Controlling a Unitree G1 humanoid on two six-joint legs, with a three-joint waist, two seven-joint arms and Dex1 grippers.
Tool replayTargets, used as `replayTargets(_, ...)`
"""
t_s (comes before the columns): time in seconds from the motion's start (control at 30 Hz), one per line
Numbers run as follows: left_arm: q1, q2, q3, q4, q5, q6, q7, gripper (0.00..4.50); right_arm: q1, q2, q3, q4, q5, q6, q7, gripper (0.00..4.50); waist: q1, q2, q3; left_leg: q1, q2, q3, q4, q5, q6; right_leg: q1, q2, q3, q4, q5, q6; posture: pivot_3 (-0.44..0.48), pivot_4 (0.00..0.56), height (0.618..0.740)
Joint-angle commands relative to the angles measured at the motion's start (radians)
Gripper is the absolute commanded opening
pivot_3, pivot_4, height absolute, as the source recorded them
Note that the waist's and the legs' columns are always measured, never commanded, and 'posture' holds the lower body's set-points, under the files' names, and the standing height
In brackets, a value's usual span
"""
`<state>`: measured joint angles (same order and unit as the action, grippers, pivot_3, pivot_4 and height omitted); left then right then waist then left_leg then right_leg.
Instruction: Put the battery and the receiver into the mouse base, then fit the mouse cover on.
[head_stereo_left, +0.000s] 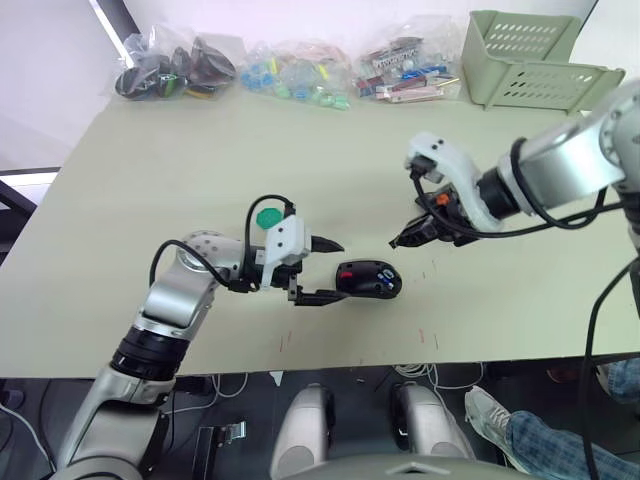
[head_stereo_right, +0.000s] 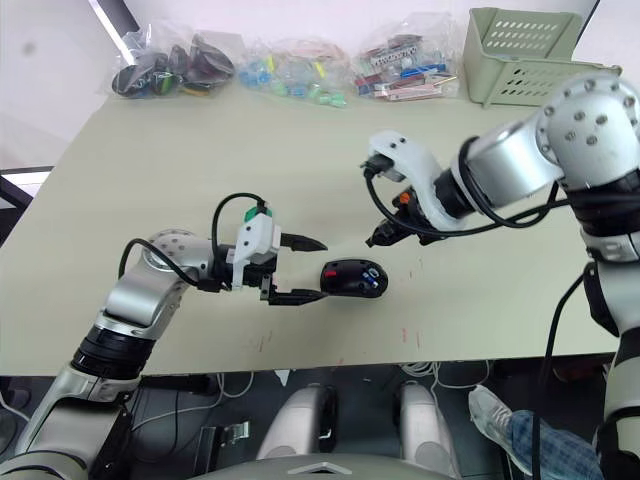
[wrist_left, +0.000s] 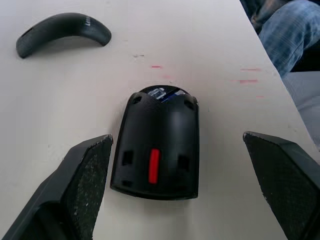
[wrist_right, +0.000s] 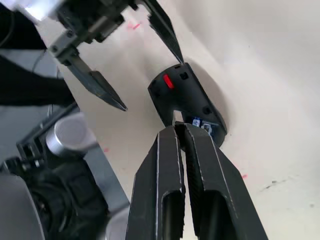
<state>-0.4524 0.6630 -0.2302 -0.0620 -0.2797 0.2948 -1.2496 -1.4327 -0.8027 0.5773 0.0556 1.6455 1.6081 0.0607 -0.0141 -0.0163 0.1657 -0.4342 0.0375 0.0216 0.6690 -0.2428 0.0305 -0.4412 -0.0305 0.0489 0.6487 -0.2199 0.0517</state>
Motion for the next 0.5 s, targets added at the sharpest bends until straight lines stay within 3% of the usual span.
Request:
replayTargets(0.03,-0.028,-0.013,-0.013,0.004,0.006,-0.024,-0.012,4.44,-0.052,-0.006,0.055,0.007,-0.054,0.006,0.08,0.0,0.001,0.0,0.0,0.0,0.0,0.0,0.0,0.0,0.0,0.0,0.0,0.0,0.0,0.0,0.0,0.0,0.15,0.74)
replayTargets(0.23,-0.096,-0.053,-0.085,0.061,0.062,-0.046,-0.039,4.44,-0.087,0.003,0.118,0.018,-0.156,0.006,0.193,0.0,0.0,0.0,0.0,-0.001,-0.001,0.0,0.001,0.0,0.0,0.0,0.0,0.0,0.0,0.0,0.0,0.0,0.15,0.74)
replayTargets(0.5,-0.184,-0.115,-0.138,0.224,0.138,-0.13,-0.059,4.44,-0.078,0.013,0.125,0.021,-0.193,0.006,0.236,0.0,-0.001,0.0,0.0,0.0,-0.001,0.0,0.001,0.0,0.0,-0.001,0.0,0.0,0.006,0.0,0.0,0.0,0.15,0.74)
